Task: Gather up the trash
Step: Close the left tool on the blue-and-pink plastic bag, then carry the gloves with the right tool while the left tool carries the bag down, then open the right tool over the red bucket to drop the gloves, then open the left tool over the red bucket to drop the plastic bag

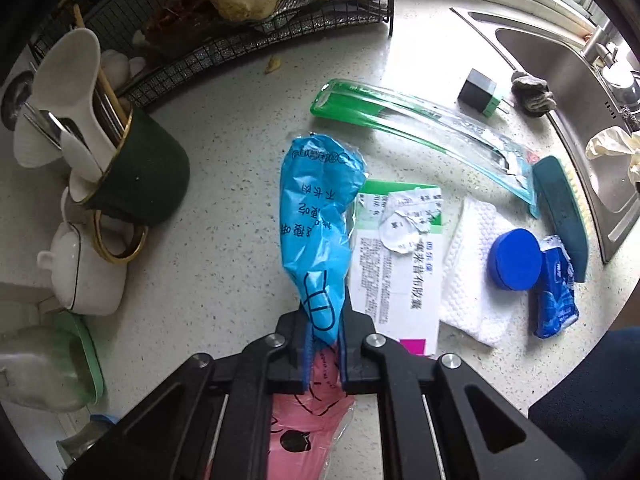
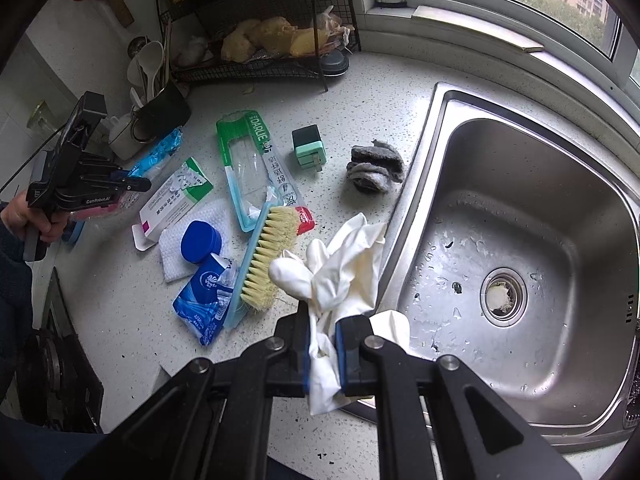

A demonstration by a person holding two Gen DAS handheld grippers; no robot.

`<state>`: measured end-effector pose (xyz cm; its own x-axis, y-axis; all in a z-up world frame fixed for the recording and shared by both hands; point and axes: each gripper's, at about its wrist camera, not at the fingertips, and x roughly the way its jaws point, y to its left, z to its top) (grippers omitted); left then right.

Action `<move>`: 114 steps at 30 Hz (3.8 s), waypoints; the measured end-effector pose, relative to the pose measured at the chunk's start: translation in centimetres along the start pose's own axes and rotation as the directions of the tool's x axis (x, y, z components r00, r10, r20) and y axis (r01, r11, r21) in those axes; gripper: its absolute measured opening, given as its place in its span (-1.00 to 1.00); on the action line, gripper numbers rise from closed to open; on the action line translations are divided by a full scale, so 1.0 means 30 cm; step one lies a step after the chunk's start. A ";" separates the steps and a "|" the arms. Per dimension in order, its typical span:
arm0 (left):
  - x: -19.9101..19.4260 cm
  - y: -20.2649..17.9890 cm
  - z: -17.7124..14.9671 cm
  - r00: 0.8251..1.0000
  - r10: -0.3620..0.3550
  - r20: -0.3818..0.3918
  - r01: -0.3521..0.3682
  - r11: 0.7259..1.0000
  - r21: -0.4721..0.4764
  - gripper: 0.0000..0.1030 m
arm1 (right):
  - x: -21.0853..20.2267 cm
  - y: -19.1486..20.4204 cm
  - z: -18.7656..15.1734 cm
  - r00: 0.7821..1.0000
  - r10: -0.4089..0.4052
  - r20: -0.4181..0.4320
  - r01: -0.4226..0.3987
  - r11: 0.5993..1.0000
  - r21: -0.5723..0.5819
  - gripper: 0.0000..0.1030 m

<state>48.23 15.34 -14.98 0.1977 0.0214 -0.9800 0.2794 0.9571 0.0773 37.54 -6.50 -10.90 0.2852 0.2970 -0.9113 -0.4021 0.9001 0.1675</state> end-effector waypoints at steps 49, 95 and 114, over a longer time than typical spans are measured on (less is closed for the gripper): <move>-0.251 -1.229 -0.833 0.985 -0.170 0.039 0.174 0.968 -0.183 -0.84 | -0.176 -0.001 -0.871 0.986 0.153 -0.060 -0.160 0.978 -0.131 -0.84; 0.567 -1.300 -0.900 0.957 -0.257 -0.131 0.240 0.961 -0.138 -0.84 | 0.669 -0.239 -1.155 0.955 0.075 -0.287 -0.050 0.994 0.095 0.91; 0.810 -1.462 -0.817 0.935 -0.297 -0.193 0.288 0.955 -0.072 -0.83 | 0.580 -0.373 -1.245 0.962 0.004 -0.274 0.045 0.984 0.174 0.99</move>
<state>17.74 -19.03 -46.68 -0.0798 -0.2080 -0.9749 0.2566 0.9407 -0.2217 14.52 -23.31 -42.67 0.0345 0.2025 -0.9787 -0.2311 0.9543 0.1893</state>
